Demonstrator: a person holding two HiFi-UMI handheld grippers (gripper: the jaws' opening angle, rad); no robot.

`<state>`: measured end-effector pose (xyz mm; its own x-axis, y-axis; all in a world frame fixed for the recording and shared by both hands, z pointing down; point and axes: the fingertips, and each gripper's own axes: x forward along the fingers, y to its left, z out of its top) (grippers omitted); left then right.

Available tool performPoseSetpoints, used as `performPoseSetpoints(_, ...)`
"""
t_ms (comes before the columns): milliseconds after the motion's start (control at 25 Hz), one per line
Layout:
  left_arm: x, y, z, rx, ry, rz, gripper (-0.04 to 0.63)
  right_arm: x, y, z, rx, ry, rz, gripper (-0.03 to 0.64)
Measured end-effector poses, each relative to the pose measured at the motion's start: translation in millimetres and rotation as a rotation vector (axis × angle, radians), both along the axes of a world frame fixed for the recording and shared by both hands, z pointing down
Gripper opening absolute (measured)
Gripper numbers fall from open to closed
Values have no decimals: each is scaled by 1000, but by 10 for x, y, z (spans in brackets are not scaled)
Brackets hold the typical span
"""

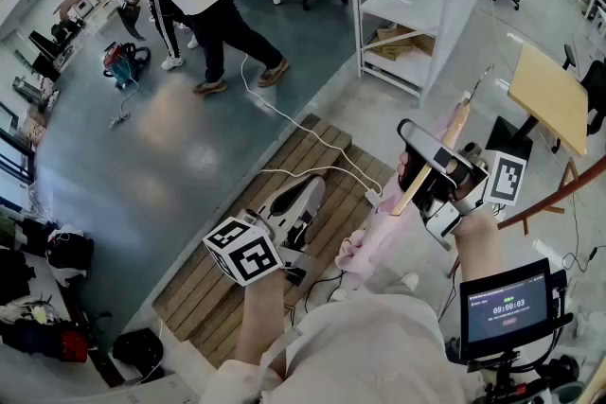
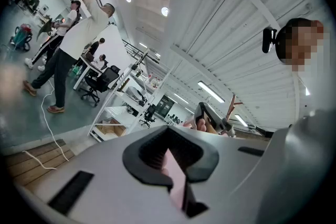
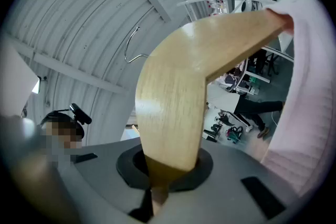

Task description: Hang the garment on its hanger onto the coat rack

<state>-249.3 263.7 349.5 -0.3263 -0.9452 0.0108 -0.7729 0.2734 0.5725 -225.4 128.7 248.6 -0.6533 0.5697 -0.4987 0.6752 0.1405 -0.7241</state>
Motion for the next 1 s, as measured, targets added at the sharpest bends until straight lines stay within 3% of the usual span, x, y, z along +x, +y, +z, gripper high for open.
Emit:
performPoseSetpoints(160, 111, -213, 120, 19, 0, -22, 6, 120, -42, 118, -26, -9, -47, 12)
performPoseSetpoints(440, 215, -1244, 8, -1, -14, -15, 6, 142, -722, 42, -54, 4, -107, 12)
performPoseSetpoints(1000, 185, -2459, -91, -5, -64, 286, 6, 30, -1528, 70, -12, -1, 56, 12)
